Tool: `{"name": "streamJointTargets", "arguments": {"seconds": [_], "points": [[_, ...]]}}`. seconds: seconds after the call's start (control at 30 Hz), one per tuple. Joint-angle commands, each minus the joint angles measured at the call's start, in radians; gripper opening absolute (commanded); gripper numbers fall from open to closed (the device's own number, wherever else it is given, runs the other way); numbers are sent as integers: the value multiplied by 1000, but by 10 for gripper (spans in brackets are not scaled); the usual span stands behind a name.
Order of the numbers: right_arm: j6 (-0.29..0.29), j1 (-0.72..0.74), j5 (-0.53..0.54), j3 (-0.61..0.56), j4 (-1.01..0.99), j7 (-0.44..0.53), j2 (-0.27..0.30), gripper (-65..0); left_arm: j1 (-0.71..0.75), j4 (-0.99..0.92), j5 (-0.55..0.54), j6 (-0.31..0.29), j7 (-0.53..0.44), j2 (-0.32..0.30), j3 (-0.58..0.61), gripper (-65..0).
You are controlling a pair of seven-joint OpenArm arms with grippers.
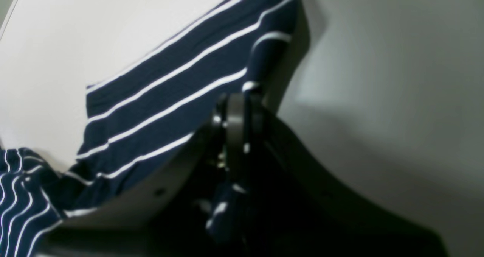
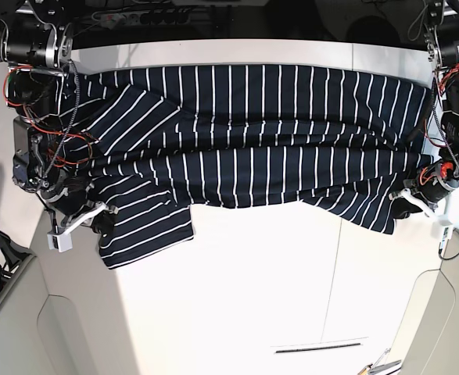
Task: Fold the T-shirt properly
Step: 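Hold the folded edges with both grippers and pull them toward the robot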
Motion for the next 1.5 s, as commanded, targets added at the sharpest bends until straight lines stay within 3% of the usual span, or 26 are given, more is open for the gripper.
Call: {"name": "streamJointTargets", "arguments": {"seconds": [0.0, 0.17, 0.5, 0.7, 0.87, 1.23, 1.47], "points": [[8, 24, 13, 1, 27, 6, 9, -650, -28, 10, -7, -13, -6, -18, -2, -650], [8, 24, 15, 1, 100, -21, 9, -650, -33, 39, -74, -13, 15, -33, -2, -650], [8, 13, 66, 5, 303, -224, 21, -650, -16, 259, -175, -13, 207, -96, -2, -650], [8, -39, 100, 8, 404, -228, 47, -650, 64, 408, -269, -13, 247, -172, -2, -650], [8, -127, 142, 14, 504, -256, 86, -650, 164, 533, -280, -13, 294, -209, -3, -650], [8, -362, 187, 114, 743, -259, 117, -650, 380, 727, -359, -13, 348, -220, -173, -650], [8, -467, 262, 180, 845, -293, 116, -650, 492, 859, -365, -13, 380, -219, -177, -650]]}}
